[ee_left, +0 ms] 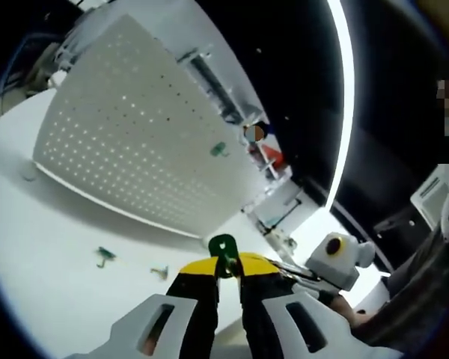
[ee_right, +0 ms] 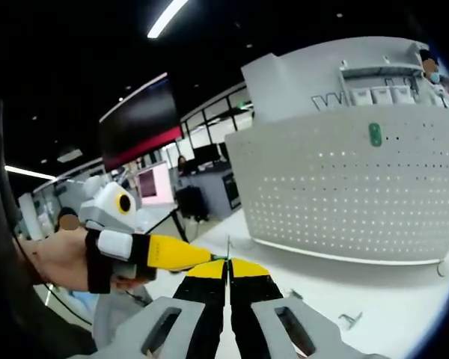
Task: Insert the hook assembly into the mounting plate slot until the hook locks in place.
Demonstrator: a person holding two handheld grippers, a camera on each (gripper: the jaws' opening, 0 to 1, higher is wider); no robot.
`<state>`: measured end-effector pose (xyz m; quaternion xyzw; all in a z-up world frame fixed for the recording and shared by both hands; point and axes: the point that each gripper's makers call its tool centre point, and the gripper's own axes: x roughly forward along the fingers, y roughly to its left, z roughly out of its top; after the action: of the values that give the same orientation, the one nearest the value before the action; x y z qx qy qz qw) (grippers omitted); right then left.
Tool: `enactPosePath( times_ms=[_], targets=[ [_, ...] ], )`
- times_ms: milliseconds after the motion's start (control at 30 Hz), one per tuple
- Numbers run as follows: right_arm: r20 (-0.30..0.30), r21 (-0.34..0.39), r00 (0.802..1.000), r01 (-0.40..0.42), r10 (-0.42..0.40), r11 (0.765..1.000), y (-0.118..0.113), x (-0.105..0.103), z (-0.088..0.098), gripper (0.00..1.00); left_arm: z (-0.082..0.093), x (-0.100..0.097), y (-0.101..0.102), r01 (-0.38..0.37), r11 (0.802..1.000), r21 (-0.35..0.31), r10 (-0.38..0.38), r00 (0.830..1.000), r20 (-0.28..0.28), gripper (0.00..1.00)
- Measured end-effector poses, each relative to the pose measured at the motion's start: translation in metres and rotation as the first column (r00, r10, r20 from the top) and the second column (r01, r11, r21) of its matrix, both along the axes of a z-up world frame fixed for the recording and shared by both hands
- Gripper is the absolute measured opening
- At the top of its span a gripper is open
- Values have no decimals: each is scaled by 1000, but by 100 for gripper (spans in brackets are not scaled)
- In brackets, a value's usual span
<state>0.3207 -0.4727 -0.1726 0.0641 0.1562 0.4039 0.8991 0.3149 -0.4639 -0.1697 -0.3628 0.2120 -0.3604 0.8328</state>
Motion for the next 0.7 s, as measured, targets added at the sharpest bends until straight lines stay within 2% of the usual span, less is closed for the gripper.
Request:
enactPosePath(
  times_ms=[400, 700],
  targets=[
    [21, -8, 1000, 4, -4, 1000, 0, 0, 2, 0, 0, -1, 0, 12, 1000, -9, -12, 1000, -3, 7],
    [63, -51, 998, -7, 11, 999, 2, -2, 3, 0, -4, -1, 1, 5, 1000, -5, -5, 1000, -28, 3]
  ],
)
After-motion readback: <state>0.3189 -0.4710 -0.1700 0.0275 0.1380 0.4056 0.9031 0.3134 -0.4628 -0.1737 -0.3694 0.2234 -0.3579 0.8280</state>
